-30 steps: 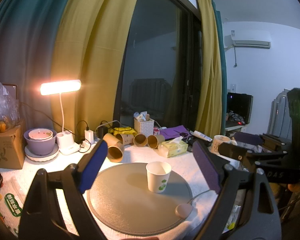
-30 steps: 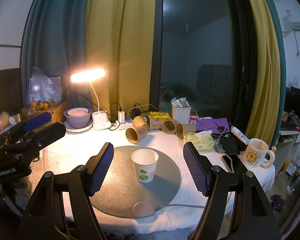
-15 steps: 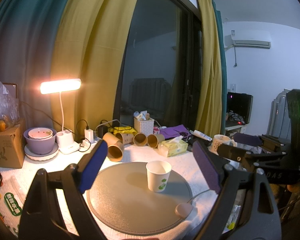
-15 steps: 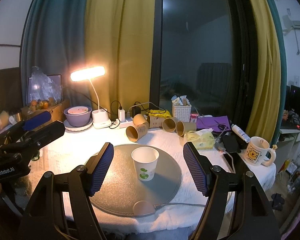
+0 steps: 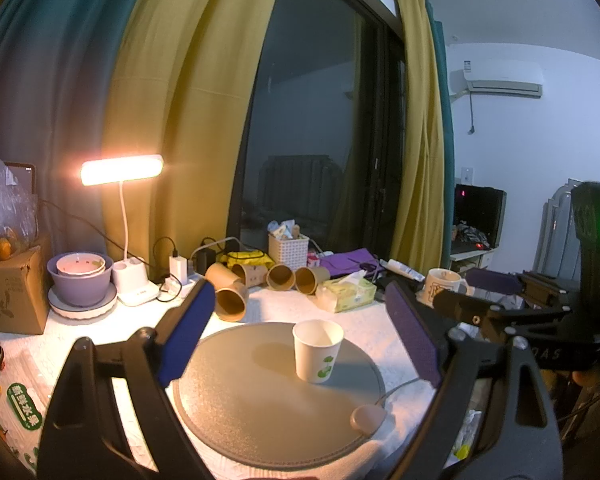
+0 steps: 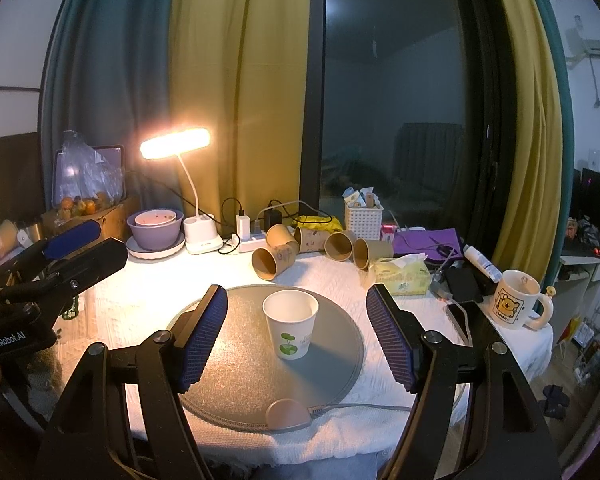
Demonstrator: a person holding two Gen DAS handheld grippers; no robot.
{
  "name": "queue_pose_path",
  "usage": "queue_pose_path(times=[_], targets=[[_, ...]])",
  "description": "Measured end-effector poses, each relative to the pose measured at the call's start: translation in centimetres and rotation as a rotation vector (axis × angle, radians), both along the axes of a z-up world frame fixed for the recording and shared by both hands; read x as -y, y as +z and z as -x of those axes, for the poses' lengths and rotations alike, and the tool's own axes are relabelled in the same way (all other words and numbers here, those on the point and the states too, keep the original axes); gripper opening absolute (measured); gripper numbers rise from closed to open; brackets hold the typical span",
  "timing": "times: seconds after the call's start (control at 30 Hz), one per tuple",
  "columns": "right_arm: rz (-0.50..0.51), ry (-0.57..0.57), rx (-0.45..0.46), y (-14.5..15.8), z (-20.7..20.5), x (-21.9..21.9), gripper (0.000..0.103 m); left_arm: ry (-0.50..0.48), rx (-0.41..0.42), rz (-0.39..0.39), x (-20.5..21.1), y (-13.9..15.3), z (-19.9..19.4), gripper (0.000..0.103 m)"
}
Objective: Flip cup upright
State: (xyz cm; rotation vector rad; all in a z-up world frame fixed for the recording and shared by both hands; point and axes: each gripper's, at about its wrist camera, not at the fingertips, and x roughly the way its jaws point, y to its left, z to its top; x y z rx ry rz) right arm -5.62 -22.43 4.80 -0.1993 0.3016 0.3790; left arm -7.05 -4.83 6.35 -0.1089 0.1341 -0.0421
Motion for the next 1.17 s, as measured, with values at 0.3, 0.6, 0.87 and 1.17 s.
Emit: queue_pose_path(times=[0.3, 0.6, 0.87, 1.17], targets=[[0.000, -0.001, -0.005, -0.21, 0.05, -0.08, 0.075, 0.001, 0.000, 0.000, 0.02, 0.04, -0.04, 0.088], [0.000, -0.001, -0.005, -0.09, -0.11, -0.08, 0.075, 0.000, -0.001, 0.001, 0.00, 0.07, -0.08, 0.088], [0.000, -0.002, -0.006, -0.03, -0.19, -0.10, 0.075, 0.001, -0.001, 0.002, -0.03, 0.11, -0.10, 0.088], [0.001, -0.002, -0.011, -0.35, -0.21, -0.14, 0.075, -0.017, 0.017, -0.012, 0.15, -0.21, 0.11, 0.088]])
